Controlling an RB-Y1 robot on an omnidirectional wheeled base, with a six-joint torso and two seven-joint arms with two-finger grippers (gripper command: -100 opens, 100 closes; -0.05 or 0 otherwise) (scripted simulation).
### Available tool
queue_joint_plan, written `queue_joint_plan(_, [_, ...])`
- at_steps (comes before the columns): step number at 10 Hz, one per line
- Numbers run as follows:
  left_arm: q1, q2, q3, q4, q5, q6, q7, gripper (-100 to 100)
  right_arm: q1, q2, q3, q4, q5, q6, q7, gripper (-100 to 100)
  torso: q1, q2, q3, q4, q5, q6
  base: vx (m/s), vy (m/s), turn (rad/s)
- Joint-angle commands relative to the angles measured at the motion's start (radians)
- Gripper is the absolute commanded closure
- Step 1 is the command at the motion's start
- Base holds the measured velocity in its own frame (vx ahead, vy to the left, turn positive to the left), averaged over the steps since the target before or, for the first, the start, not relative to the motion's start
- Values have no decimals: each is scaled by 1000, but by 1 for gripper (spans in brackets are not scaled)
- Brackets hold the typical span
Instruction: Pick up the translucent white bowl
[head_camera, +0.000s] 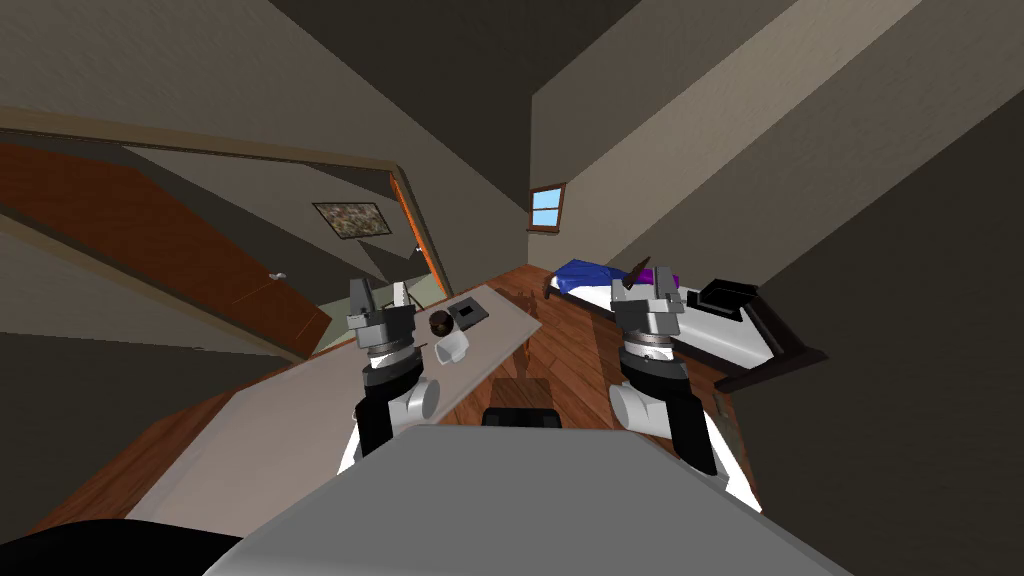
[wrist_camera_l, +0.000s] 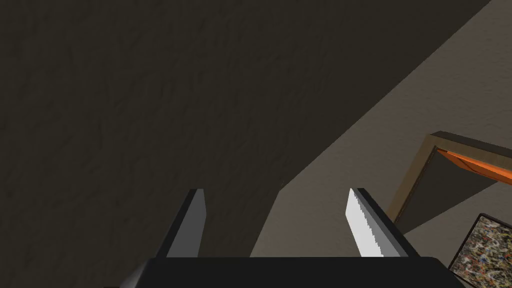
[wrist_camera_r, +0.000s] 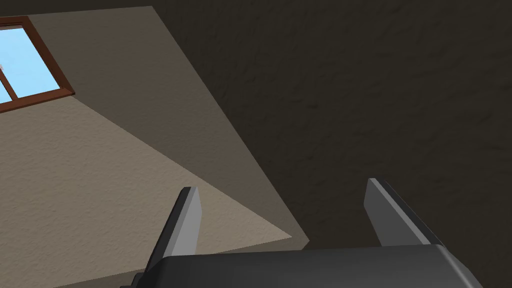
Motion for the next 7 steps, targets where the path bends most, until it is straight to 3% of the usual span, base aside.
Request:
queue_joint_plan(1, [-9, 43, 5, 19, 0, 26, -1, -100, 0, 0, 0, 0, 0, 0, 0, 0, 0, 0, 0, 0, 0, 0, -25, -19, -31])
queue_joint_plan(5, [-43, 124, 23, 84, 1, 114, -4, -100, 0, 0, 0, 0, 0, 0, 0, 0, -1, 3, 2, 1, 0, 0, -49, -26, -34])
queue_joint_plan(7, [-67, 158, 37, 130, 2, 186, -3, -100, 0, 0, 0, 0, 0, 0, 0, 0, -1, 2, 1, 1, 0, 0, -41, -17, -49])
